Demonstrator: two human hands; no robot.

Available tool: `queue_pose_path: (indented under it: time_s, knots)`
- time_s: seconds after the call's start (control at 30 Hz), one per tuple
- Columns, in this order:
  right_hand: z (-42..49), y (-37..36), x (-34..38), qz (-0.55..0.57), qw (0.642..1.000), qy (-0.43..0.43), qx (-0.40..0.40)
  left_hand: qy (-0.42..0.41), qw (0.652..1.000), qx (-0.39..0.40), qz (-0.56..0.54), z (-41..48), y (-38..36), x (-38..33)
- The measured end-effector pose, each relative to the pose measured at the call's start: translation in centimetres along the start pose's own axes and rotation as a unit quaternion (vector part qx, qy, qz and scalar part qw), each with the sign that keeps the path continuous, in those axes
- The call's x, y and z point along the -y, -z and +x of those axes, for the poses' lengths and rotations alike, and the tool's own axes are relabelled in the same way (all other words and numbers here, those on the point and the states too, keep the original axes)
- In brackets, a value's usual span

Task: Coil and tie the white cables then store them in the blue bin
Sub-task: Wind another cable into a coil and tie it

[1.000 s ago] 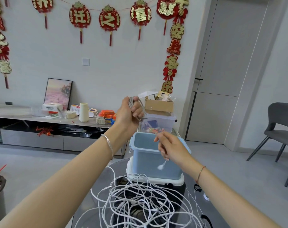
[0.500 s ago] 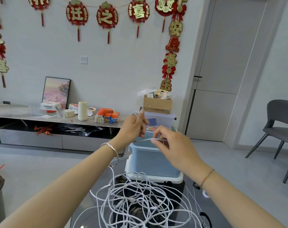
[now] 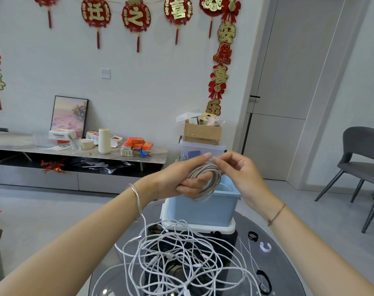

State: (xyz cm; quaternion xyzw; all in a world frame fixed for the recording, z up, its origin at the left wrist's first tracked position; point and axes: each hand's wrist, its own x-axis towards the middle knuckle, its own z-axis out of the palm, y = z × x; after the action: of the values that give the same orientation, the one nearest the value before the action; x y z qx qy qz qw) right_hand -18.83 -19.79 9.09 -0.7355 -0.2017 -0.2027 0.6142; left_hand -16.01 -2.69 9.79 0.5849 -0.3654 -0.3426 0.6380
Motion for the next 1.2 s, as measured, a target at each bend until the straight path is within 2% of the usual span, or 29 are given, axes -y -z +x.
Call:
queue_pose_path:
  time_s: [0.13,0.3,0.43,0.57,0.7,0.9,1.1,1.2]
  knots:
    - [-0.8,-1.2,-0.8,-0.001,1.000,0.019,-0.005,-0.031,0.994,-0.015,-0.099,0.0,0.1,-0.1]
    - [-2.5,-2.1,-3.1,-0.116,0.992,0.050,0.001,-0.040,0.983,-0.049,-0.172,0.3,0.4,1.2]
    - [-3.3,-2.3,-4.3,-0.010,1.000,-0.011,0.010,-0.044,0.973,-0.065,-0.216,0.9,0.7,3.1]
    - [-4.7,-2.8,-6.3,-0.054,0.998,-0.023,0.006,-0.010,0.969,-0.119,-0.218,1.8,0.4,5.0]
    - [-6.1,-2.5,-8.8,-0.051,0.997,-0.050,-0.019,0.031,0.964,-0.166,-0.204,3.1,-0.3,7.1]
    - [-7.4,-1.2,-11.7,-0.050,0.993,-0.103,-0.032,0.078,0.951,-0.164,-0.249,4.4,-0.5,9.8]
    - [-9.1,0.1,-13.5,-0.142,0.983,-0.108,-0.045,0.111,0.963,-0.197,-0.148,5.2,-0.4,13.7]
    - [-10.4,0.4,-14.5,-0.174,0.977,-0.113,-0.053,0.094,0.968,-0.231,-0.037,5.0,-1.5,16.1]
